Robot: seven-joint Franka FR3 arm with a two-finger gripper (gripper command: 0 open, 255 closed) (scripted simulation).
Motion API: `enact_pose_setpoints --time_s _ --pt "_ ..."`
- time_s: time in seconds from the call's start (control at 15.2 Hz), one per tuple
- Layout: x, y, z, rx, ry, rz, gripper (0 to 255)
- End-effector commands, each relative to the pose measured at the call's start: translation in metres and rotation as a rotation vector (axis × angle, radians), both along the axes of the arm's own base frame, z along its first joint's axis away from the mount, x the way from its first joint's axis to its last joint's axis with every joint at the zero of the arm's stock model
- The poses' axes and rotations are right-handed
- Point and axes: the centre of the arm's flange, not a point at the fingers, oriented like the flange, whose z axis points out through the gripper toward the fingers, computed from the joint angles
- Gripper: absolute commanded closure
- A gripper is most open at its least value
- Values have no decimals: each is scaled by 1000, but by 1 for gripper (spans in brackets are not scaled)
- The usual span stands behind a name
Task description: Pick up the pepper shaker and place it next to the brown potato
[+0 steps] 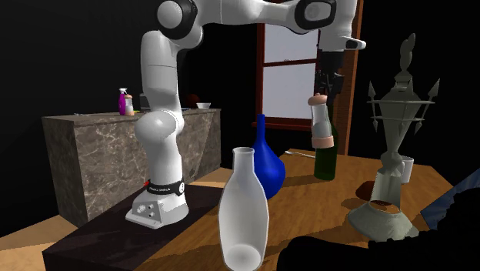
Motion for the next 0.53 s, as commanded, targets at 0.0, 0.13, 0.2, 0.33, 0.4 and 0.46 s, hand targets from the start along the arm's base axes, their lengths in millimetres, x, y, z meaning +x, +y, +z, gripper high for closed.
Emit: enact_pose_setpoints --time_s 0.0,0.13,0.2,0.33,0.4,0.46 --pt "-1 -1 -10 0 -1 0 255" --pt "-1 -1 -21 0 -1 0 255" --pt "-1 -1 -26 0 -1 0 255" --pt "-1 -1 -36 0 -1 0 255" --pt "-1 -1 -42 0 -1 0 255" --pt "-1 -1 -47 0 -1 0 255"
